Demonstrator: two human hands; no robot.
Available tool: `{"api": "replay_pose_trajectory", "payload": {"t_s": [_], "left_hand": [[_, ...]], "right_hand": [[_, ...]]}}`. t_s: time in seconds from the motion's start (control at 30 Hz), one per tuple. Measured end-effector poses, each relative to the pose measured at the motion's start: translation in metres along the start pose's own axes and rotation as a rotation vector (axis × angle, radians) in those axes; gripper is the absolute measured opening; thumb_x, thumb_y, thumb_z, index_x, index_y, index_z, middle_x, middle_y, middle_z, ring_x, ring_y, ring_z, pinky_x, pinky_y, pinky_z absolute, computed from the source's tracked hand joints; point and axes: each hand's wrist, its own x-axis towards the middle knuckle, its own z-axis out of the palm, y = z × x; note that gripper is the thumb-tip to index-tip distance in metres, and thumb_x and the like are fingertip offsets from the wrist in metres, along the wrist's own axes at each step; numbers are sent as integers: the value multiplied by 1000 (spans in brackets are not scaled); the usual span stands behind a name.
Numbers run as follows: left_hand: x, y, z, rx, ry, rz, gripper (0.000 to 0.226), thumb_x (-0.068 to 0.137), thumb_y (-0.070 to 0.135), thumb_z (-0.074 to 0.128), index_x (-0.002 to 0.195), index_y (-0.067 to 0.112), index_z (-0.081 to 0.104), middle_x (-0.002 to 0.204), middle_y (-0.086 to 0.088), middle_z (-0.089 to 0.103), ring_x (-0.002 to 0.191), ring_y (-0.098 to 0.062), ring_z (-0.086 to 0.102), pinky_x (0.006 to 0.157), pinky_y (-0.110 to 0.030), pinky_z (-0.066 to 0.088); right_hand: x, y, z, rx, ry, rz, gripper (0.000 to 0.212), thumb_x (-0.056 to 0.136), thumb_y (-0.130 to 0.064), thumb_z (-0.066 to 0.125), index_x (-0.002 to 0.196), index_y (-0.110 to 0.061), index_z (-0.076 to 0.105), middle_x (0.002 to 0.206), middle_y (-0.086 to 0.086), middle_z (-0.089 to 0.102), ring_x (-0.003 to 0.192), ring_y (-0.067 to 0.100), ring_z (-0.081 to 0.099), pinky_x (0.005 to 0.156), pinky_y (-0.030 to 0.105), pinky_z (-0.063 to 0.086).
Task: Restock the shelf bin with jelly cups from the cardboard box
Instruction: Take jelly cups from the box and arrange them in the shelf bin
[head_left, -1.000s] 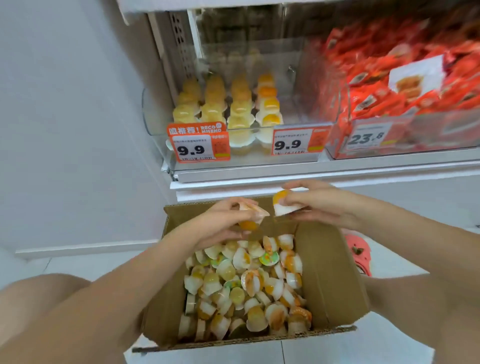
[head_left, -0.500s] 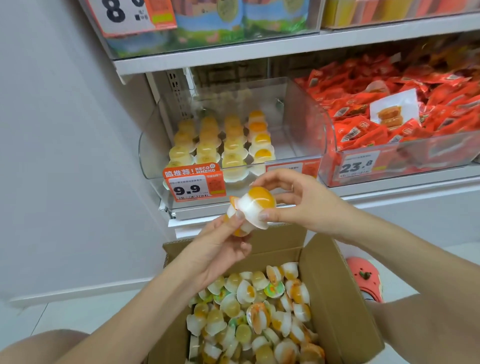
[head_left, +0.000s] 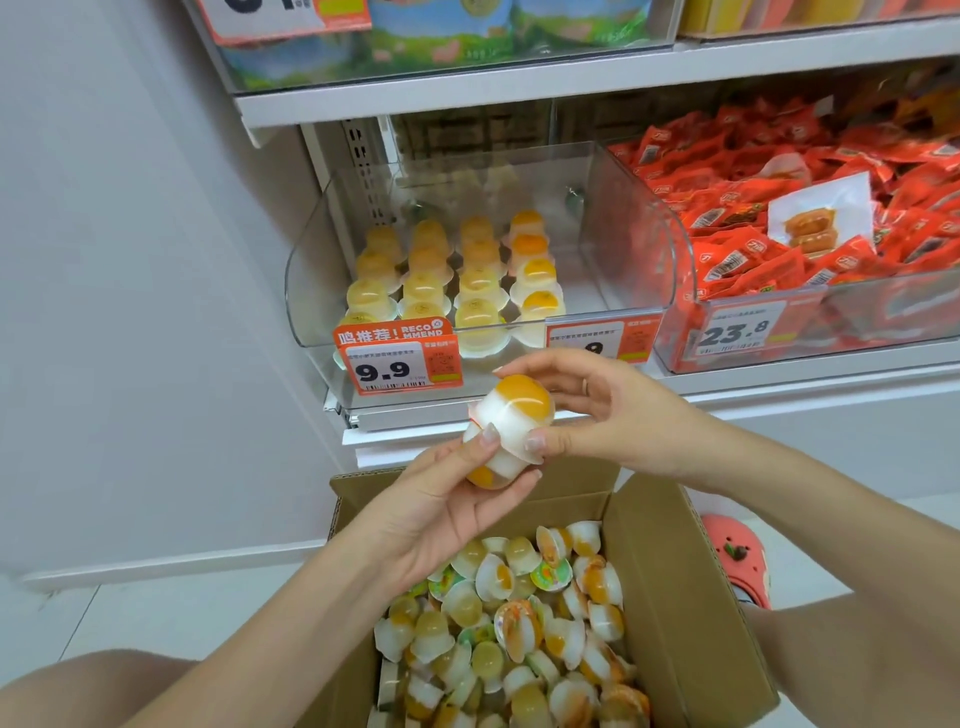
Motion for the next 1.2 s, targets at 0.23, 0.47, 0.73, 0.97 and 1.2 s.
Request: {"api": "replay_pose_trajectory", "payload": {"t_s": [0.23,0.47,0.73,0.97,1.2], "left_hand": [[-6,-1,5,-2,21,-56,64,35,25,97,91,3,77,110,-22,68,90,-32,70,66,-32,59],[-7,-1,4,-14,16,-95,72,39,26,96,101,0,71,113,-26,65,88,-32,70,64,-34,59],[12,55,7,987,180,97,47,91,51,45,115,15,64,105,-2,72,96,-17,69,91,-39,54],[26,78,-33,2299,371,321,34,91,45,52,118,27,54,111,9,63,100,-13,61,79,-29,52],[38,83,-33,2306,331,403,28,94,44,45,117,30,52,111,11,62,103,-14,59,75,-27,48]], "right_hand": [[-1,3,2,-56,-98,-8,53,70,-6,80,111,-15,48,112,10,67,100,24,64,92,31,51],[-3,-4,4,-152,-126,-17,57,68,-10,83,118,-20,57,110,-6,62,103,11,61,92,24,50],[12,-27,-27,-226,352,-58,47,68,-21,82,111,-25,64,104,-10,64,82,-4,60,72,9,47],[133,-50,-118,-1168,275,-67,54,70,-27,80,120,-15,61,117,7,65,109,26,57,88,27,41],[211,-13,-151,-1395,133,57,57,66,-34,76,119,-21,59,113,10,64,100,29,60,80,30,49]]}}
